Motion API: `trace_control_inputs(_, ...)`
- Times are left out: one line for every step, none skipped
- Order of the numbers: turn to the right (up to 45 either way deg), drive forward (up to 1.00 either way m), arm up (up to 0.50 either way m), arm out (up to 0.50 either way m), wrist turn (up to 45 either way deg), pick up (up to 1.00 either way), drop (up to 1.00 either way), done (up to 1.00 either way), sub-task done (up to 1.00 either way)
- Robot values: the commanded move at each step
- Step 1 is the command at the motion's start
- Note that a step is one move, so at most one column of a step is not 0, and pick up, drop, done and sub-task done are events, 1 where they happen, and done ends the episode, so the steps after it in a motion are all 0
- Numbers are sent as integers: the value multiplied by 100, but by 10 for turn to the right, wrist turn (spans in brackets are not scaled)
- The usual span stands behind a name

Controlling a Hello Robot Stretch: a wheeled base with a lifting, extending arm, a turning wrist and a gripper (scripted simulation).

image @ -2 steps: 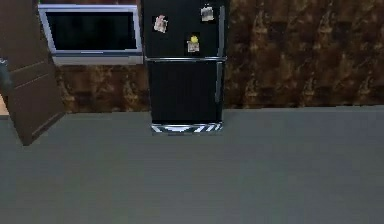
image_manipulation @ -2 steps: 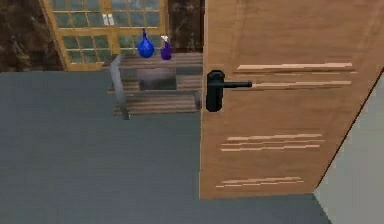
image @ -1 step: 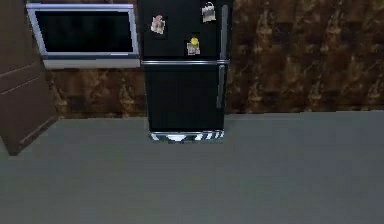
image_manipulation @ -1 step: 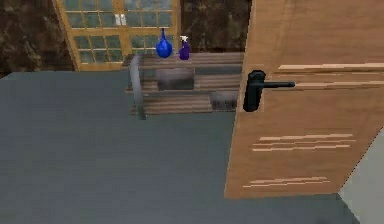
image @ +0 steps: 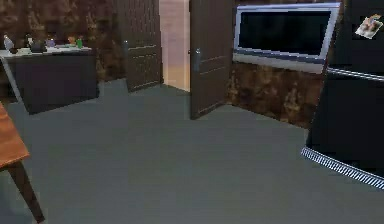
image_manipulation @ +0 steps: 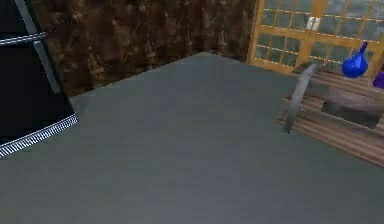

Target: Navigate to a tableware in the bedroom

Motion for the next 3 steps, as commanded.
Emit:
trace_control_inputs(-450, 0, 0, 0, 0, 0, 0, 0, 0)
trace_control_inputs(-150, 0, 0, 0, 0, 0, 0, 0, 0)
trace_control_inputs(0, 10, 0, 0, 0, 0, 0, 0, 0)
